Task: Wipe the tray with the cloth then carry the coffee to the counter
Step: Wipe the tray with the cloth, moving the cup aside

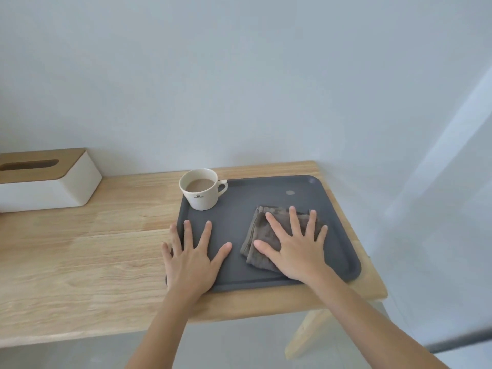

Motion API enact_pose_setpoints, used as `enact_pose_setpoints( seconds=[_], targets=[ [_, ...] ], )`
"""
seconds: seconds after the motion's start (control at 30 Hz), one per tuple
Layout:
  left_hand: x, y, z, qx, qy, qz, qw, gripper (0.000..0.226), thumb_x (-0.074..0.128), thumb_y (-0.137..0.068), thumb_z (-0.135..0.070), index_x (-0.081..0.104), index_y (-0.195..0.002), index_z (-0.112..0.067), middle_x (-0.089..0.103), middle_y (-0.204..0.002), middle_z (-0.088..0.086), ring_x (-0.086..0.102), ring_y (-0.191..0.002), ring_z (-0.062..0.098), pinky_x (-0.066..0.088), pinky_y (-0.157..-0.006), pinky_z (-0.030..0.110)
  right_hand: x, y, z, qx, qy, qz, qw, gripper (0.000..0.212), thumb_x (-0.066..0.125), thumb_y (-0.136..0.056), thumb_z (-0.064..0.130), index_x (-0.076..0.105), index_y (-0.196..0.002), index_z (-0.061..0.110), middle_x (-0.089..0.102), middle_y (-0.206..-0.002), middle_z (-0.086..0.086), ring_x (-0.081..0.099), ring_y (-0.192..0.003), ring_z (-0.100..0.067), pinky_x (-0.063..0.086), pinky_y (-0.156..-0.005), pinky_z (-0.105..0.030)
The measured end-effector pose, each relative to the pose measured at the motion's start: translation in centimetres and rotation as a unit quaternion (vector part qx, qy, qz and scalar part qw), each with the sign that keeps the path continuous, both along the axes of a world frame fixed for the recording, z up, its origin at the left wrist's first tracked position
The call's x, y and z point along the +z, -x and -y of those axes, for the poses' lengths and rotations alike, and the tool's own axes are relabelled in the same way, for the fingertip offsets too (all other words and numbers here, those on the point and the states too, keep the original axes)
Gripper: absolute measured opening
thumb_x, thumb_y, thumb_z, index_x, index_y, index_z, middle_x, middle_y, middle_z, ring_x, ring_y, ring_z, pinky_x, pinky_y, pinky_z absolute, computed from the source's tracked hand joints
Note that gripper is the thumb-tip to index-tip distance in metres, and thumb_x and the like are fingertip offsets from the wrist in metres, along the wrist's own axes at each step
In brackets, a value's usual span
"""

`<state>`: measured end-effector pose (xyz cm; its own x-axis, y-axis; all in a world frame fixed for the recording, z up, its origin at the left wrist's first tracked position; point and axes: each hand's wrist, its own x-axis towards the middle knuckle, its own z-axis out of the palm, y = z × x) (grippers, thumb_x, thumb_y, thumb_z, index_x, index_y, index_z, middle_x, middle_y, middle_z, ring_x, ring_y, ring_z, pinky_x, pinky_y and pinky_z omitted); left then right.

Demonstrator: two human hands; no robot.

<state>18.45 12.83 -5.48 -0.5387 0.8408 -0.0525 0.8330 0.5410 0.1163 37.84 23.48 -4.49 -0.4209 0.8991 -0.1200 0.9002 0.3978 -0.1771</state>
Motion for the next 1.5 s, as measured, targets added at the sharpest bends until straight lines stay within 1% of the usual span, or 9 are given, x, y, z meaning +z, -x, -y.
enact_pose_setpoints(
  seconds=[0.3,0.4,0.57,0.9,1.0,1.13,1.23,1.43,1.5],
  targets=[
    [0.3,0.1,-0.1,-0.004,0.01,0.006,1.0,0.078,0.008,-0.079,-0.081,0.001,-0.148,-0.046,-0.003,-0.163,0.002,-0.018,-0.146,0.032,0.007,-0.116,0.052,-0.1,2.0,-9.2,-0.066,-0.025,0.004,0.997,0.09,0.008,-0.083,0.076,-0.001,-0.152,0.02,-0.012,-0.161,-0.01,-0.019,-0.146,-0.028,-0.013,-0.113,-0.059],
    [0.2,-0.1,-0.1,-0.005,0.01,0.003,1.0,0.078,0.008,-0.079,-0.08,0.001,-0.148,-0.045,-0.003,-0.163,0.002,-0.017,-0.146,0.032,0.007,-0.116,0.052,-0.2,2.8,-9.4,0.005,-0.035,-0.018,0.999,0.087,0.013,-0.087,0.07,0.002,-0.152,0.012,-0.006,-0.162,-0.006,-0.01,-0.148,-0.022,-0.003,-0.12,-0.051],
    [0.0,-0.2,-0.2,0.001,0.004,-0.007,1.0,0.077,0.005,-0.079,-0.08,0.0,-0.148,-0.046,-0.001,-0.163,0.001,-0.015,-0.147,0.031,0.007,-0.115,0.052,-0.1,-0.1,-4.4,0.131,-0.033,-0.031,0.99,0.083,0.012,-0.087,0.069,-0.001,-0.152,0.019,-0.006,-0.162,0.002,-0.01,-0.148,-0.015,-0.003,-0.121,-0.044],
    [0.3,-0.1,-0.1,-0.008,0.012,-0.004,1.0,0.078,0.004,-0.077,-0.079,-0.001,-0.148,-0.046,-0.004,-0.163,0.001,-0.018,-0.147,0.03,0.007,-0.116,0.05,0.3,4.1,-9.9,-0.167,-0.021,-0.011,0.986,0.099,0.015,-0.086,0.07,0.001,-0.148,-0.005,-0.001,-0.159,-0.023,-0.009,-0.147,-0.035,-0.005,-0.117,-0.056],
    [0.4,-0.2,-0.1,-0.012,0.012,-0.003,1.0,0.078,0.005,-0.078,-0.079,0.0,-0.148,-0.045,-0.003,-0.163,0.001,-0.017,-0.147,0.03,0.008,-0.115,0.05,0.4,6.1,-9.7,-0.149,-0.023,-0.023,0.988,0.101,0.017,-0.084,0.073,0.002,-0.148,-0.003,-0.001,-0.158,-0.025,-0.008,-0.146,-0.039,-0.004,-0.116,-0.058],
    [0.4,-0.2,-0.2,-0.015,0.012,-0.004,1.0,0.078,0.006,-0.079,-0.078,0.001,-0.149,-0.045,-0.002,-0.163,0.001,-0.016,-0.147,0.03,0.009,-0.115,0.05,-0.3,6.8,-7.7,0.031,-0.04,-0.041,0.998,0.084,0.019,-0.087,0.069,0.009,-0.151,0.015,-0.002,-0.161,-0.012,-0.009,-0.148,-0.027,-0.004,-0.118,-0.053],
    [0.3,-0.1,-0.1,-0.01,0.002,-0.004,1.0,0.078,0.006,-0.078,-0.079,0.002,-0.149,-0.045,0.0,-0.163,0.001,-0.015,-0.147,0.029,0.009,-0.115,0.052,-0.1,5.8,-8.3,0.083,-0.028,-0.037,0.995,0.078,0.02,-0.089,0.067,0.007,-0.152,0.022,-0.004,-0.162,-0.005,-0.011,-0.148,-0.02,-0.006,-0.119,-0.052],
    [0.4,-0.5,-0.1,0.007,0.0,0.006,1.0,0.076,0.007,-0.081,-0.077,0.003,-0.149,-0.044,-0.001,-0.163,-0.001,-0.015,-0.148,0.027,0.006,-0.116,0.052,-0.2,2.4,-10.3,-0.094,-0.047,0.011,0.994,0.086,0.008,-0.086,0.071,0.004,-0.152,0.015,-0.005,-0.161,-0.011,-0.013,-0.147,-0.026,-0.01,-0.115,-0.058],
    [0.5,-0.6,-0.1,0.007,0.001,0.008,1.0,0.074,0.008,-0.083,-0.076,0.004,-0.149,-0.044,0.0,-0.163,-0.001,-0.015,-0.148,0.027,0.006,-0.116,0.052,0.0,2.4,-9.8,-0.092,-0.042,0.005,0.995,0.09,0.008,-0.085,0.072,0.004,-0.152,0.013,-0.004,-0.161,-0.012,-0.011,-0.148,-0.027,-0.01,-0.115,-0.059]
  ],
)
